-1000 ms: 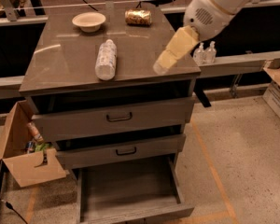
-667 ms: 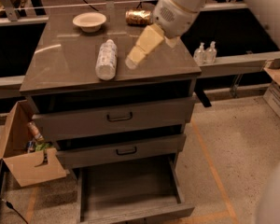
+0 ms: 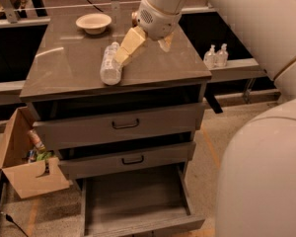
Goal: Place blue plastic bottle into bottom drawer
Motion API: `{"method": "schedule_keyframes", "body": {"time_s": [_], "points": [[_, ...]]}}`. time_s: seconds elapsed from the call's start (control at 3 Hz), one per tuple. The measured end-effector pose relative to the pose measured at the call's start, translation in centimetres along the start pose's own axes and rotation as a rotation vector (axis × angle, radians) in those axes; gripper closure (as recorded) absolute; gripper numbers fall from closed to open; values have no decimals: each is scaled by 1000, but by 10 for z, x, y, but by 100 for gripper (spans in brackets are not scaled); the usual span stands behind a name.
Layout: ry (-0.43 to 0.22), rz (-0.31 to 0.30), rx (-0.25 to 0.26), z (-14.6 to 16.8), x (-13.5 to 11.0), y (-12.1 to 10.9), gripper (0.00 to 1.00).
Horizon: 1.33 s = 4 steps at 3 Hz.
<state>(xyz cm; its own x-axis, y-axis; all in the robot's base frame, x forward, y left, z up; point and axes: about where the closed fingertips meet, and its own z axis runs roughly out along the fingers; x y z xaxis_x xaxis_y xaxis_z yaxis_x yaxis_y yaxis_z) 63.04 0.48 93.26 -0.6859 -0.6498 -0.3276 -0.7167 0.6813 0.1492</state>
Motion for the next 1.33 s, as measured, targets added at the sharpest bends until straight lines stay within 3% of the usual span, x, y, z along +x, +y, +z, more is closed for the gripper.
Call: {"method": "schedule_keyframes", "body": {"time_s": [0.33,0.67,1.0,1.33], "points": [[0,0,0,0,0,0,0],[25,86,26,8,-11,-7,0],[55,265,89,21,-45,-20,0],[52,406,162,29,-68,-31,0]]}}
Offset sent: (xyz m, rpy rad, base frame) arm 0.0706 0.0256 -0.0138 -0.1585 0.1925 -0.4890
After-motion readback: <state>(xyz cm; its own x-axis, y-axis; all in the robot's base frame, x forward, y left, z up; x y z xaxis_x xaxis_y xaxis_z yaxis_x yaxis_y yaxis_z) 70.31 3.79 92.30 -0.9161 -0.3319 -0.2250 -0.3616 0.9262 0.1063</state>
